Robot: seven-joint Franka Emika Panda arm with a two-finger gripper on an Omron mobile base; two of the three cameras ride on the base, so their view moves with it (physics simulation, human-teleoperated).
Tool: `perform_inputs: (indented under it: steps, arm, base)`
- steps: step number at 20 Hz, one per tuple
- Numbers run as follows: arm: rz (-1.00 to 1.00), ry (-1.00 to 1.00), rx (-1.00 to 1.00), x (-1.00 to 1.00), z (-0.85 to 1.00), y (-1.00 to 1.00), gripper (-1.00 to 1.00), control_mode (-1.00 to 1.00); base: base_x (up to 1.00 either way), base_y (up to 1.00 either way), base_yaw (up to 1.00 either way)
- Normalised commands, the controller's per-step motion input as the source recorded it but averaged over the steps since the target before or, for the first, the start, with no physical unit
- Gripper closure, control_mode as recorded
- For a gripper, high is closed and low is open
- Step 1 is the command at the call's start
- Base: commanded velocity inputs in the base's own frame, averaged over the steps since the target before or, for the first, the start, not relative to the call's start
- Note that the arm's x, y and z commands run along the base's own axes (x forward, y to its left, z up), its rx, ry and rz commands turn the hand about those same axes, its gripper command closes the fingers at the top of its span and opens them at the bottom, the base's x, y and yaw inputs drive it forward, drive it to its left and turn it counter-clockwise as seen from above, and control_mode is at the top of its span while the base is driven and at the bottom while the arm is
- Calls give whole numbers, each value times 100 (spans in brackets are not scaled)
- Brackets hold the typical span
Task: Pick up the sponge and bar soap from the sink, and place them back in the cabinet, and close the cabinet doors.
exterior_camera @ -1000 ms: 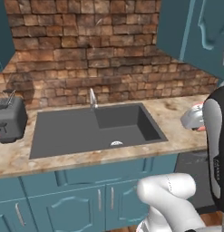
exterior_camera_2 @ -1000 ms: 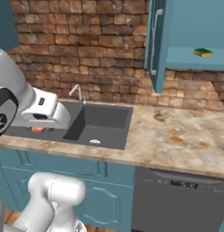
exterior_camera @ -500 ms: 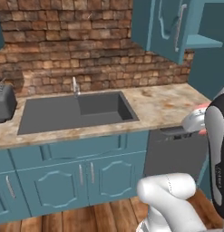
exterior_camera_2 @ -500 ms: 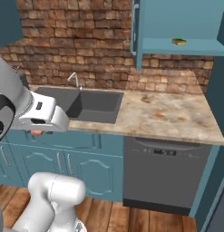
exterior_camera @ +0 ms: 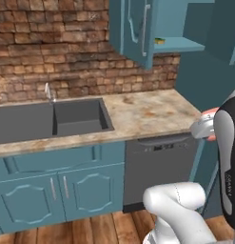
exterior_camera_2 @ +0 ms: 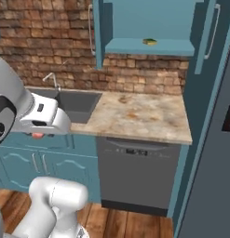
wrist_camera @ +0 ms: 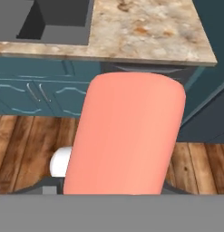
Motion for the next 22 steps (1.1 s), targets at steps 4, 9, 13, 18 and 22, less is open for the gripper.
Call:
perform_inputs:
  steps: [4, 9, 13, 18, 22]
  arm:
    - [0, 0, 0, 0, 0, 0, 100, 100]
    - [0, 0, 0, 0, 0, 0, 100, 100]
    - [0, 0, 0, 0, 0, 0, 100, 100]
    - [0, 0, 0, 0, 0, 0, 100, 100]
    - [0, 0, 0, 0, 0, 0, 100, 100]
  base:
    - [8, -69, 0]
    - [32, -55, 0]
    - [33, -25, 1]
    - [69, -3, 3]
    - [69, -11, 0]
